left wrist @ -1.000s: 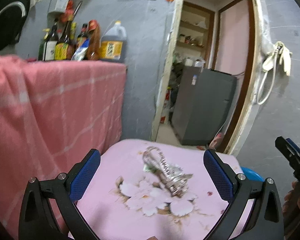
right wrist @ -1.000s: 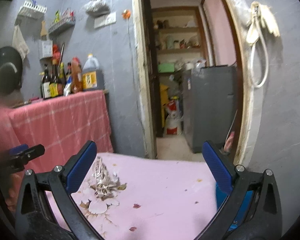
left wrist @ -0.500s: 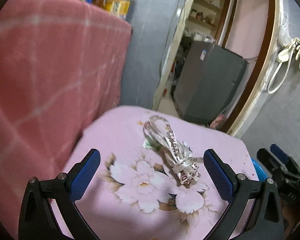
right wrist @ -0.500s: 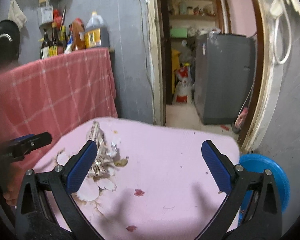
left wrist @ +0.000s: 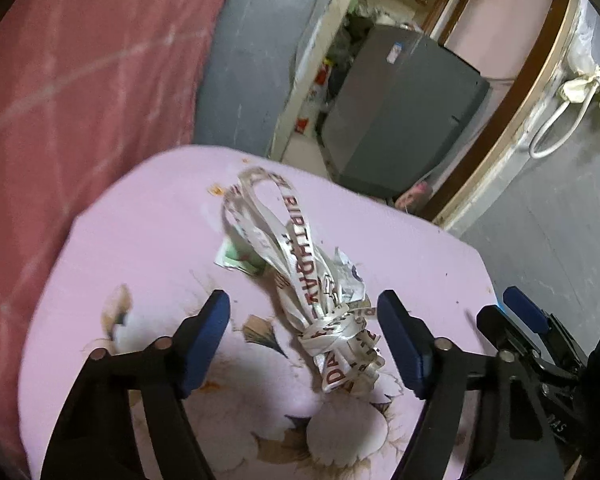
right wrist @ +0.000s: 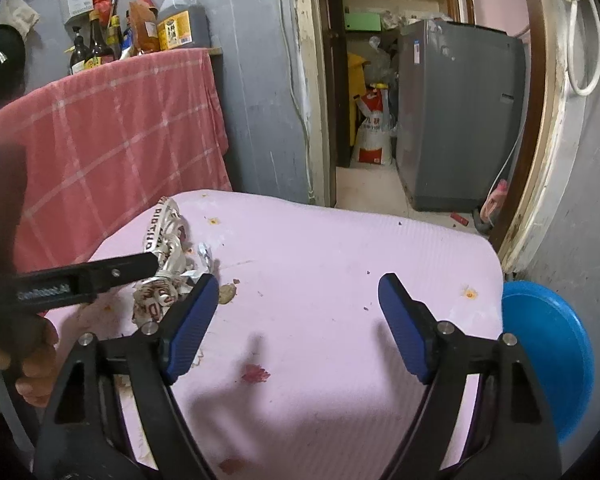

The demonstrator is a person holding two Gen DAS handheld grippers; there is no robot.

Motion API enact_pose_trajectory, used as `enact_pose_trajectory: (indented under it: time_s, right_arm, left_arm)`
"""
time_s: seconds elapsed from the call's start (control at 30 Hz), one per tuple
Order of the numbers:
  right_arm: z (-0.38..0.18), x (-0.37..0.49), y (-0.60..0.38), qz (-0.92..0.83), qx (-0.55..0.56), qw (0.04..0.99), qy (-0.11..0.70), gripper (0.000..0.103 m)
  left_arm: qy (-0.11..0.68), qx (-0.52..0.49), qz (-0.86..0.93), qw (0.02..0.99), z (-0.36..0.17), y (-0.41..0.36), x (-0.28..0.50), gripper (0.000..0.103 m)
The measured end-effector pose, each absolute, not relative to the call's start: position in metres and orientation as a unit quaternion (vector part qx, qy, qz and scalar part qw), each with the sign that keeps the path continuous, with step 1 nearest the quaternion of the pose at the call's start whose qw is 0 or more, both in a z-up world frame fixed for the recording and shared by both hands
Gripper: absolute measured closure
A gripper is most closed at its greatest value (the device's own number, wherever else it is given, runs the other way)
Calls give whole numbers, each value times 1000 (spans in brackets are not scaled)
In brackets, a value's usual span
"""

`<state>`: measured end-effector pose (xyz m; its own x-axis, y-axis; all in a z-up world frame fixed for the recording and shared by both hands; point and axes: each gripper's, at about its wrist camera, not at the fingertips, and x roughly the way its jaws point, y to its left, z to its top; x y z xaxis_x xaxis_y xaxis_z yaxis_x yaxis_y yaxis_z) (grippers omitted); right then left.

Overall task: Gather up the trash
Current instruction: 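Grasp the white birthday ribbon with the left tool while the right tool grasps a brown scrap, then lift and carry the ribbon and brown scrap over the blue bucket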

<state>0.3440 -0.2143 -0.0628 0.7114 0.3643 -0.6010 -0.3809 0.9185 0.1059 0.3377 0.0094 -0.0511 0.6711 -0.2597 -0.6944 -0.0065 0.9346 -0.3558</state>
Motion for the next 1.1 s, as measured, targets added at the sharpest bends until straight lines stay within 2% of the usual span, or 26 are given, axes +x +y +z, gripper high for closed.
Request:
enact_pose_trajectory:
  time_s: [0.13,0.3,0.4,0.57,0.63,0.77,0.83,0.97,1.1]
  right_arm:
    - [-68,353,-214,207,-13,918,339,24]
    - [-77,367,-203,225,-19,899,375,28]
    - [-84,373,-193,242,-28,886,396,32]
    - [-95,379,-170,271,-53,864,421,42]
    - [-101,383,-161,284,-52,853,435,51]
    - [-105,389,-147,304,-54,840,445,60]
    - [-107,389,-140,311,-59,835,450,68]
    - [-108,388,-134,311,-70,833,452,77]
    - [-108,385,-136,313,-59,833,453,78]
  left_arm:
    - [428,-166,-73,885,-61,11,345,52]
    - [440,-187,-94,873,-66,18,346,80]
    - [436,-195,-93,874,-63,23,342,88]
    - [437,-202,-82,872,-59,35,339,94]
    - [438,-202,-79,873,-57,36,336,95]
    - [435,-203,-76,874,-56,42,329,96]
    - [435,-205,-75,874,-55,46,326,96]
    - [436,-215,-82,870,-54,52,318,97]
    - [436,-227,-83,867,-54,58,310,99]
